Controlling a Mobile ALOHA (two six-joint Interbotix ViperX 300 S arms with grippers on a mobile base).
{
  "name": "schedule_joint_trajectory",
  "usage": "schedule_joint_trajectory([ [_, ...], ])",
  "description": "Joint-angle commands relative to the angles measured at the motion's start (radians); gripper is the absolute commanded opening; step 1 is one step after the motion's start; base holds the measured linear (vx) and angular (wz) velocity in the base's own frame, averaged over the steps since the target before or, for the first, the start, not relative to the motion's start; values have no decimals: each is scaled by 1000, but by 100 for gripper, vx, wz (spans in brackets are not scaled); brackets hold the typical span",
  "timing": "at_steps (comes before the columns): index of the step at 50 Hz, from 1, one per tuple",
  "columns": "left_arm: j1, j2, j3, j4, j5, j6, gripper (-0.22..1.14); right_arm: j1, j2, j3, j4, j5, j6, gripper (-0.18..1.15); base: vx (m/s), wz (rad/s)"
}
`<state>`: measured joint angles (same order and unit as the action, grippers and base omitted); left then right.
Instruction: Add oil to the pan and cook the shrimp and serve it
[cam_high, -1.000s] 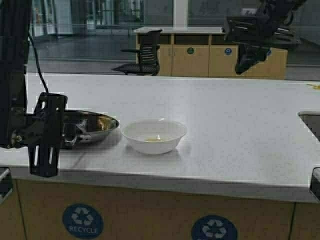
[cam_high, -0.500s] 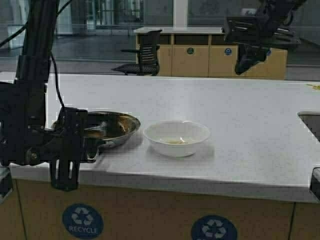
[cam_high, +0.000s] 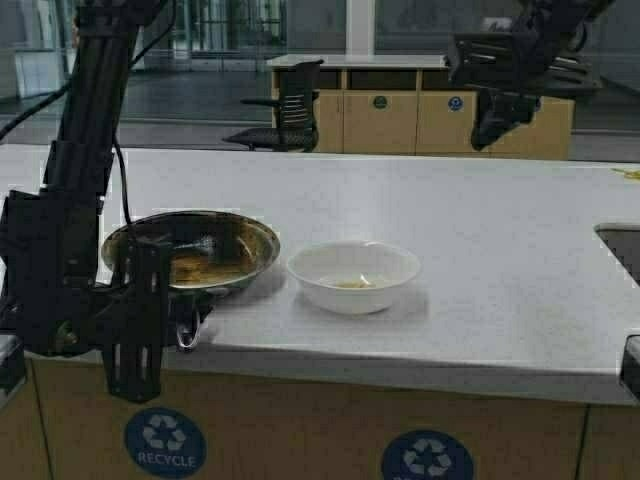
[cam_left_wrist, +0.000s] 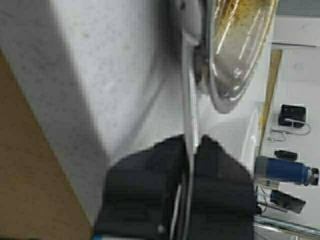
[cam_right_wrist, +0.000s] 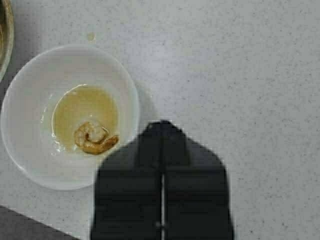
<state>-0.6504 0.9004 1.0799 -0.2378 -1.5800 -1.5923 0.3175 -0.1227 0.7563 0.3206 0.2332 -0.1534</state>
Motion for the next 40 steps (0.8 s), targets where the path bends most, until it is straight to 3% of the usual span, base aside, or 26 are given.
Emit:
schedule_joint_trajectory([
  [1, 8, 11, 15, -5, 3, -49, 5, 2, -14, -15, 2, -2, -3, 6, 0, 0],
  [31, 8, -74, 37, -11, -14, -92, 8, 2, -12, -18, 3, -3, -3, 6, 0, 0],
  [36, 8, -74, 32, -12, -23, -87, 18, 2, -12, -17, 2, -2, -3, 6, 0, 0],
  [40, 8, -74, 26, -17, -48, -77, 38, 2, -12, -18, 2, -3, -3, 6, 0, 0],
])
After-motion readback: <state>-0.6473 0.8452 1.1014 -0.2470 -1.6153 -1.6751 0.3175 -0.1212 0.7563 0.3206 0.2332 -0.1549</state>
